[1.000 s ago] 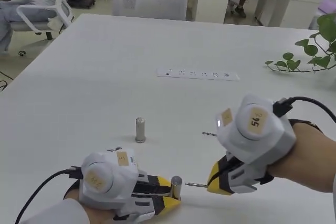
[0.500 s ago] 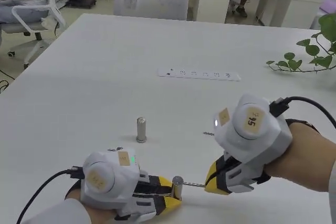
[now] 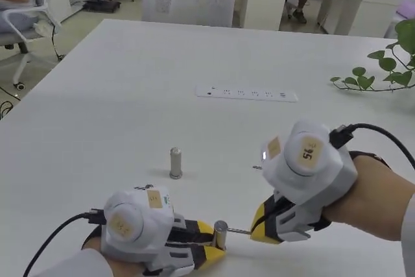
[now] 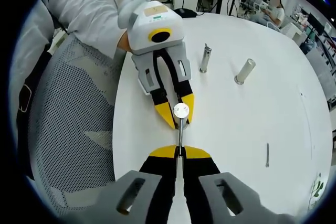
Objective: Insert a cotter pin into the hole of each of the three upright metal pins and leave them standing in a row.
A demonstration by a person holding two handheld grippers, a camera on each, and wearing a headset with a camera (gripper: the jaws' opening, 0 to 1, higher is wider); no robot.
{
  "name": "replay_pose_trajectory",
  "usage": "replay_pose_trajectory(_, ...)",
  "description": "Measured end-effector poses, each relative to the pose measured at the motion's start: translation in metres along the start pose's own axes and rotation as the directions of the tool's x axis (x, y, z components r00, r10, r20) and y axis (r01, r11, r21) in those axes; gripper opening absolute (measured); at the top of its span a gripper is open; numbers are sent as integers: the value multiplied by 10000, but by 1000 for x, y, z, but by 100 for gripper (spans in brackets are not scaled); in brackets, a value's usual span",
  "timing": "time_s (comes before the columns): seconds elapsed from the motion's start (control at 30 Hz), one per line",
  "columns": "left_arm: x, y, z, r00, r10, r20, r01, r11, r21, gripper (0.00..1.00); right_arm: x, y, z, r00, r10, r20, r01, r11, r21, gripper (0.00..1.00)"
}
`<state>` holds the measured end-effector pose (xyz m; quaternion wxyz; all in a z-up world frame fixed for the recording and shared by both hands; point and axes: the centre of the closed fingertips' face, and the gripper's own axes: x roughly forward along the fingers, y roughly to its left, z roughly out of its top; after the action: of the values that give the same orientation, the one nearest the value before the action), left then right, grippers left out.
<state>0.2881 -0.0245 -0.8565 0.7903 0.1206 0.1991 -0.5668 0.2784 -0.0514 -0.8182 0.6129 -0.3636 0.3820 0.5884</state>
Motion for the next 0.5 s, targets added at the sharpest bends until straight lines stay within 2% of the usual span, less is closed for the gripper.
replay_pose_trajectory(0.5,0,0,0,10000,5,11,-5,10000,-9,11,2,-1,2,9997,17,258,-17,10000,-9,4)
